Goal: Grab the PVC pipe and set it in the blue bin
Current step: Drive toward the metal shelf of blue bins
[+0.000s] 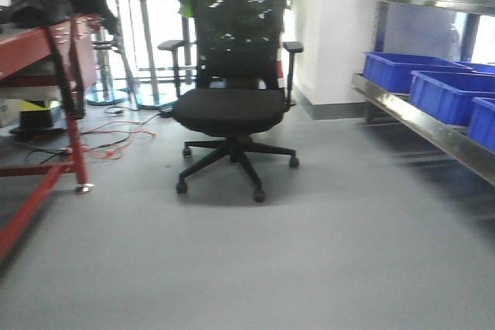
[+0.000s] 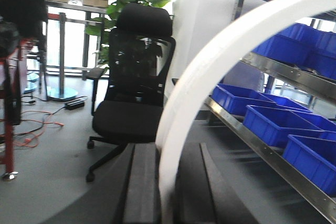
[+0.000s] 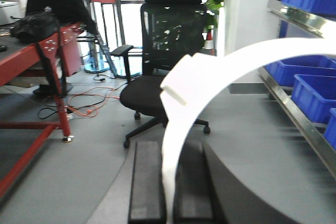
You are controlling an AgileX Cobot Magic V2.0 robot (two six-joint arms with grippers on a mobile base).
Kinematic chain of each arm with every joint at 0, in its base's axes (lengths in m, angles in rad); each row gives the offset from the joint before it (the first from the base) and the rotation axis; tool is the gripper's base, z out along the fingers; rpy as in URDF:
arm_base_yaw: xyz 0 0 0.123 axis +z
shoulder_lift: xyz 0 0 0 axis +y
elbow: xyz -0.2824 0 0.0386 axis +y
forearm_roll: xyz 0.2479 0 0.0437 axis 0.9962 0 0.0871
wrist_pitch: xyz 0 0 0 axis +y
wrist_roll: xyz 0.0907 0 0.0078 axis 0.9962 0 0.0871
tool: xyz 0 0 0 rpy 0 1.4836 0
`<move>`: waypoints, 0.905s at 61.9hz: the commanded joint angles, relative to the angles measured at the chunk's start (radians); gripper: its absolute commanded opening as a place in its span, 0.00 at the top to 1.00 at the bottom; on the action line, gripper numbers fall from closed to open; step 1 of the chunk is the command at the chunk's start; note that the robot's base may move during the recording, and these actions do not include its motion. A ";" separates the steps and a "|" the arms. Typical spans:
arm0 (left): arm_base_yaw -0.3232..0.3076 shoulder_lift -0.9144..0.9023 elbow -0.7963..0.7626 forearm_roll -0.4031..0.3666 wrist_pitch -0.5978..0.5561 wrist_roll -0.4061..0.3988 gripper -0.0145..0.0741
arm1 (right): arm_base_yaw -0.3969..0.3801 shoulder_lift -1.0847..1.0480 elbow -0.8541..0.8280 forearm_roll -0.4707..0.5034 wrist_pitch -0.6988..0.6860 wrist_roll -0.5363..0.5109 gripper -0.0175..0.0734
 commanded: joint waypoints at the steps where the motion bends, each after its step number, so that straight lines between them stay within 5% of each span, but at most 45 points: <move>1: -0.005 -0.004 0.000 0.000 -0.028 -0.001 0.96 | -0.001 -0.005 0.000 -0.012 -0.026 -0.005 0.98; 56: -0.005 -0.004 0.000 0.000 -0.028 -0.001 0.96 | -0.001 -0.005 0.000 -0.012 -0.026 -0.005 0.98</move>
